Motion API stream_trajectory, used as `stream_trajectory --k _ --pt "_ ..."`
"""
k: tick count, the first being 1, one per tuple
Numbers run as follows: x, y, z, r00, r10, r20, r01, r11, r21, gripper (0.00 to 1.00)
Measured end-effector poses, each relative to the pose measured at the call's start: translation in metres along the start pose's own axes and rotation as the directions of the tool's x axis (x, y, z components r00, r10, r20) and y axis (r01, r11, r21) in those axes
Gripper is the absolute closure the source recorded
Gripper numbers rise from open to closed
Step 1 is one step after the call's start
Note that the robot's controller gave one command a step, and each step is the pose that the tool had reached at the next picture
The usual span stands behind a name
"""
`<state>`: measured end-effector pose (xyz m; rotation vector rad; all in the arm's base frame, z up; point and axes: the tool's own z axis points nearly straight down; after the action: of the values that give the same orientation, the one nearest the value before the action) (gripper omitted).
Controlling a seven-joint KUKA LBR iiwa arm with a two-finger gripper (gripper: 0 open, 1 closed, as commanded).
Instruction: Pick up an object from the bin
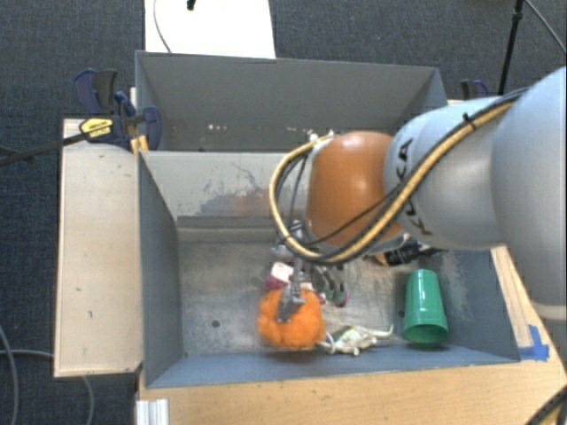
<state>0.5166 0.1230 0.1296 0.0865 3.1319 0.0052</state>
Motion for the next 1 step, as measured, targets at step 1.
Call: stream_trajectory --k 1 --pt "0.0029 0.0006 0.0282 0.995 -0.098 0.001 0.098 0.995 -0.002 0.0"
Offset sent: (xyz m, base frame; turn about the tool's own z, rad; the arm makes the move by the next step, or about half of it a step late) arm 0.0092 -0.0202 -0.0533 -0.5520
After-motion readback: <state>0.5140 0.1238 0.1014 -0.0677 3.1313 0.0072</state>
